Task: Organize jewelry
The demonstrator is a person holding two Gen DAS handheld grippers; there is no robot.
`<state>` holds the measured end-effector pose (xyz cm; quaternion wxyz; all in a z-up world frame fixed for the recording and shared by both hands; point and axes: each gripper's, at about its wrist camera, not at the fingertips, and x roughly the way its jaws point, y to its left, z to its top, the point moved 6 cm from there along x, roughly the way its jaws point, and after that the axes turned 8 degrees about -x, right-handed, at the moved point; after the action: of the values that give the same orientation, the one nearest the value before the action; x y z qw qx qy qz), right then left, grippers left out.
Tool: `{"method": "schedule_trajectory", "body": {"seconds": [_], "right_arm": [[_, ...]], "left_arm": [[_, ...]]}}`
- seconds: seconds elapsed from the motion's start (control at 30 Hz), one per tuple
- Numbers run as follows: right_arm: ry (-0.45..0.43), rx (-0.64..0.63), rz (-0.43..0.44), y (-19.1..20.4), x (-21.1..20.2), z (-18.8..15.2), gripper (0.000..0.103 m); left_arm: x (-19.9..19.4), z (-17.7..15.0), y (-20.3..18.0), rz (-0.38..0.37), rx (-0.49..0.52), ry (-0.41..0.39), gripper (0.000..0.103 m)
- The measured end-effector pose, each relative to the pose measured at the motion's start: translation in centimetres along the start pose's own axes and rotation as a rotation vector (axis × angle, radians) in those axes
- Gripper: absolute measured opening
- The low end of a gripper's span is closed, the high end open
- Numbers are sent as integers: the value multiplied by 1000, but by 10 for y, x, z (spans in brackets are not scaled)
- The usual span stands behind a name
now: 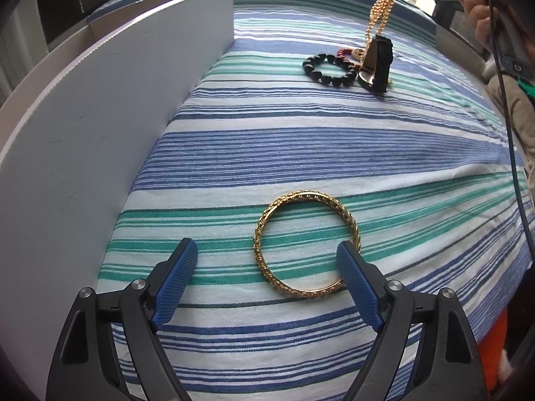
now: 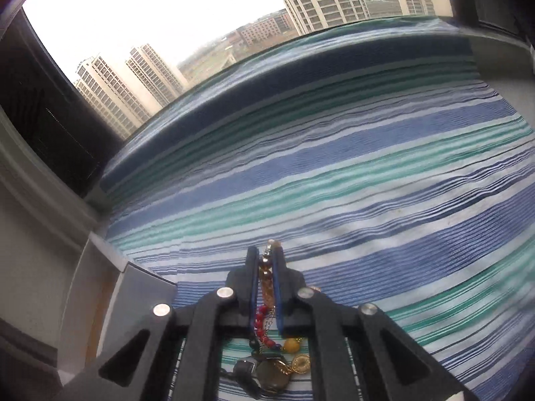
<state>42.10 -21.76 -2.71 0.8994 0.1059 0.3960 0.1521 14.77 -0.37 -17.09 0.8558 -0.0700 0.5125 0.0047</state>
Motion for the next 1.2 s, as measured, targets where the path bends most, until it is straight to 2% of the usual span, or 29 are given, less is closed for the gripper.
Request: {"method": "schedule_trajectory", "body": {"seconds": [0.13, 0.33, 0.6, 0.87, 0.97, 1.2], "right_arm": [[-103, -77, 2, 19, -47, 23, 8], [-225, -185, 5, 37, -122, 29, 8], [-291, -245, -4, 49, -175, 21, 8], [-261, -251, -14, 35, -199, -6, 8], [-293, -269, -28, 31, -216, -7, 8], [-364, -330, -35, 47, -252, -13, 8]], "left_arm": [[0, 0, 1, -4, -6, 0, 86], [-1, -3, 0, 11, 3, -7, 86], [-1, -6, -1, 27, 18, -8, 88], [0, -7, -2, 33, 20, -8, 91], [0, -7, -2, 34, 20, -8, 91], [0, -7, -2, 35, 20, -11, 94]]}}
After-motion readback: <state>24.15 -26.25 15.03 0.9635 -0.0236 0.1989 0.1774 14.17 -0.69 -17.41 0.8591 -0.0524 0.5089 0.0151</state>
